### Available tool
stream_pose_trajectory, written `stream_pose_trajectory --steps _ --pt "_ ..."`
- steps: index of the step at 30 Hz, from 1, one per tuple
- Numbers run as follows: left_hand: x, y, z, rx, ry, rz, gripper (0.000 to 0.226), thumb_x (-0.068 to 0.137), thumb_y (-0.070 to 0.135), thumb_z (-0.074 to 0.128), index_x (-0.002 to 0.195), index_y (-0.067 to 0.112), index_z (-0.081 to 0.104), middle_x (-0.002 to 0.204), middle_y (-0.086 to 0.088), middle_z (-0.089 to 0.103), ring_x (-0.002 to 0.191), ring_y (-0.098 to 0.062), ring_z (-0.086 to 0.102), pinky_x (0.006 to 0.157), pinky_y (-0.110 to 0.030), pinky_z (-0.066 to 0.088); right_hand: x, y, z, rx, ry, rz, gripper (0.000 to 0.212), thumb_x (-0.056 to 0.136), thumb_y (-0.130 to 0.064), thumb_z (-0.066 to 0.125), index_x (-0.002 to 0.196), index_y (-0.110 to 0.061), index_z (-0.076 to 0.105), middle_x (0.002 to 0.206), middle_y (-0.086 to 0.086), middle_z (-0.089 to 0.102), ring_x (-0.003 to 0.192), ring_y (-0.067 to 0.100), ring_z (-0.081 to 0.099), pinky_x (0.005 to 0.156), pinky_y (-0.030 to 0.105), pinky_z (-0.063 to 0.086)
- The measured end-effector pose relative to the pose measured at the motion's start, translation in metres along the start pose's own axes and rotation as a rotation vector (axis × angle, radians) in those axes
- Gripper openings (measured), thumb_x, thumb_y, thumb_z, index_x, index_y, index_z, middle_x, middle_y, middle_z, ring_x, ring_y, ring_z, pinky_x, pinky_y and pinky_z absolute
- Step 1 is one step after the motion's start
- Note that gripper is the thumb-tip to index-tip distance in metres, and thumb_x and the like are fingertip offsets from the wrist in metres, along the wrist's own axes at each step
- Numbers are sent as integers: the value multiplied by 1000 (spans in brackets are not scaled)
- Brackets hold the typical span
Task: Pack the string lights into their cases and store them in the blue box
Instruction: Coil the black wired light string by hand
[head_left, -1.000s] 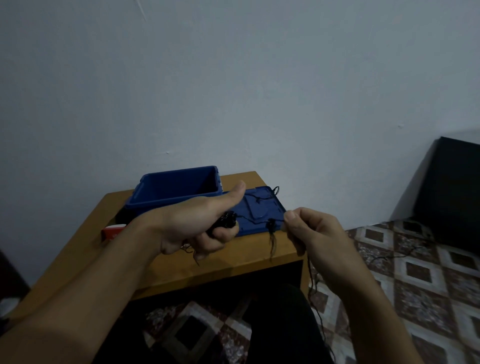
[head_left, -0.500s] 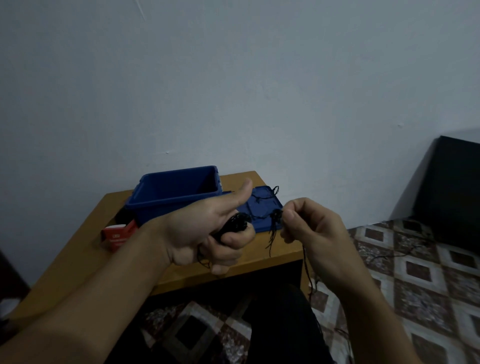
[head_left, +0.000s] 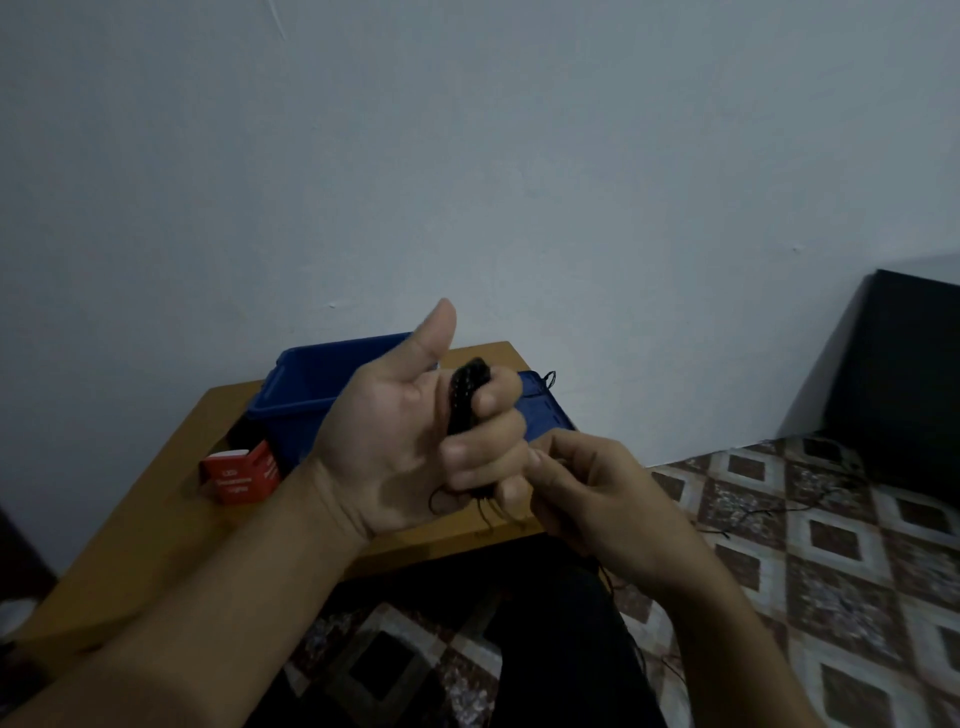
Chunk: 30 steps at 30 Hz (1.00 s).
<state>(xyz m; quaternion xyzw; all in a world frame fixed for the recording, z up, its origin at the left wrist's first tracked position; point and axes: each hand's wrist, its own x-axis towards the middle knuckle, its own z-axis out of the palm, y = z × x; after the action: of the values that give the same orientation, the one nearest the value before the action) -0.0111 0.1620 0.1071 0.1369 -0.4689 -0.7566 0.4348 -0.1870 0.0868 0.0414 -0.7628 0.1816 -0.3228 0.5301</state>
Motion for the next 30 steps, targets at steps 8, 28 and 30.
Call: stream_pose_trajectory --steps 8,28,30 --pt "0 16 11 40 357 351 78 98 67 25 109 2 66 94 -12 72 82 -28 70 84 -43 59 -1 -2 0 -48 -24 19 21 101 -32 56 96 -13 64 67 4 66 50 21 55 51 27 44" --pt "16 6 17 322 763 240 97 84 85 8 159 25 -3 162 4 29 152 -14 16 121 -43 4 -5 -9 -4 94 78 -77 45 94 -42 60 64 -9 51 54 -6 36 46 8 30 47 18 29" --pt "16 3 15 353 757 178 99 81 87 6 159 27 -3 163 7 26 152 -11 13 122 -42 3 -5 -11 -3 85 97 -56 50 92 -44 58 62 -6 42 52 -5 32 46 10 26 46 22 27"
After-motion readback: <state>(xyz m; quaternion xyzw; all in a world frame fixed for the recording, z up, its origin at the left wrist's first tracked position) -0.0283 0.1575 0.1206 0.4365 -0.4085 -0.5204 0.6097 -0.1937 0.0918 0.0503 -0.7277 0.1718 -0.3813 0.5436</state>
